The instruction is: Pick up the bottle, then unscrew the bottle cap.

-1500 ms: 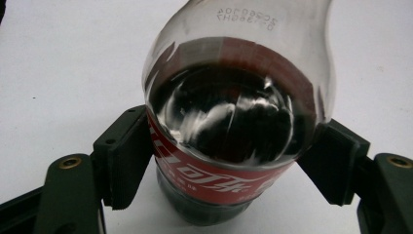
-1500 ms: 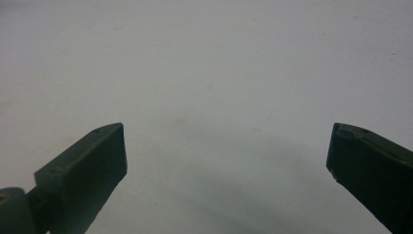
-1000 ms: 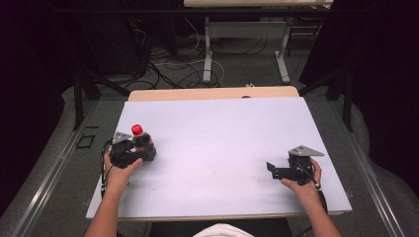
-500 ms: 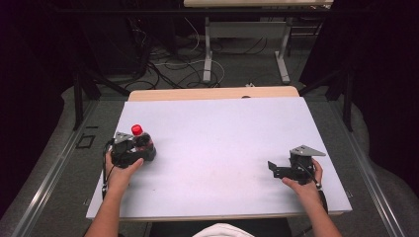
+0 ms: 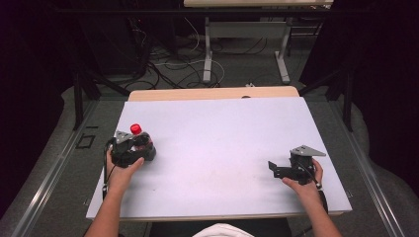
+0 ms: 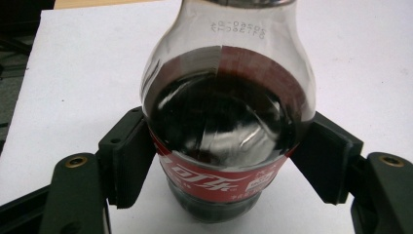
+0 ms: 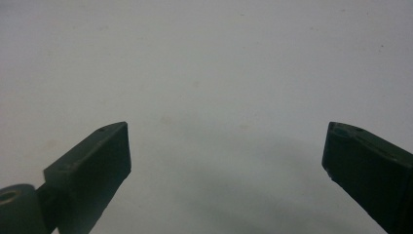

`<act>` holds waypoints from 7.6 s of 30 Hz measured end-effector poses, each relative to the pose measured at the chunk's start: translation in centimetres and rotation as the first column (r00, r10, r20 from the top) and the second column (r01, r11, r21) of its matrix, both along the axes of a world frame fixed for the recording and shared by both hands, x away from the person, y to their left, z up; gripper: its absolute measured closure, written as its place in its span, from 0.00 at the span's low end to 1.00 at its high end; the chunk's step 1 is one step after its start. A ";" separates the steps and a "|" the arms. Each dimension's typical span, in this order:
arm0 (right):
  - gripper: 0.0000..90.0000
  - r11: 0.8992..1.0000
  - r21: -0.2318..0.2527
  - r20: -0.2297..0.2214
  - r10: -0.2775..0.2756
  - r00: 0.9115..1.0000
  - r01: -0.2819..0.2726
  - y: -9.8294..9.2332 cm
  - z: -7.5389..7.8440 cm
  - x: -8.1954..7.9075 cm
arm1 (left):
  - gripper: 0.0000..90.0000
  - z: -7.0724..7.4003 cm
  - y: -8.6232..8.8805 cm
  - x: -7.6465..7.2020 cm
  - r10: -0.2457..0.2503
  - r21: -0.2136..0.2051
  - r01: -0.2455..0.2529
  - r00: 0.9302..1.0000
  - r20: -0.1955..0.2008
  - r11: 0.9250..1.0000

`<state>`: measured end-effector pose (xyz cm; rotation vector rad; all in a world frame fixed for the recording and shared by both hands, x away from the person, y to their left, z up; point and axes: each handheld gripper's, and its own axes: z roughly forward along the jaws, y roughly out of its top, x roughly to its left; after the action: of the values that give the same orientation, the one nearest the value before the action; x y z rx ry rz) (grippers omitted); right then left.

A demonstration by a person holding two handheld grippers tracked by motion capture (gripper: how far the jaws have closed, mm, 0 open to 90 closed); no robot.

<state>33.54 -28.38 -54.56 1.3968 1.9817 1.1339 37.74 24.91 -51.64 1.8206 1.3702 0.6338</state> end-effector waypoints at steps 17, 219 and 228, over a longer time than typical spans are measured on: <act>0.05 1.000 0.006 0.001 -0.015 1.000 0.015 0.0 0.0 -0.1 | 0.33 2.3 0.0 0.2 -0.022 -0.004 0.022 1.000 -0.018 1.000; 0.70 0.319 -0.174 -0.169 0.922 0.347 -0.932 18.4 17.2 5.1 | 0.34 4.3 -18.4 -5.4 -0.629 0.048 0.632 0.774 -0.065 0.773; 0.50 0.420 -0.155 -0.152 0.884 0.442 -0.894 18.4 17.5 4.6 | 0.34 4.3 -18.1 -5.2 -0.603 0.041 0.604 0.797 -0.039 0.796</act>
<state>38.09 -9.95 -37.09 0.1019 2.8787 1.1831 32.52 6.84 -47.34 2.1585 0.7027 0.3016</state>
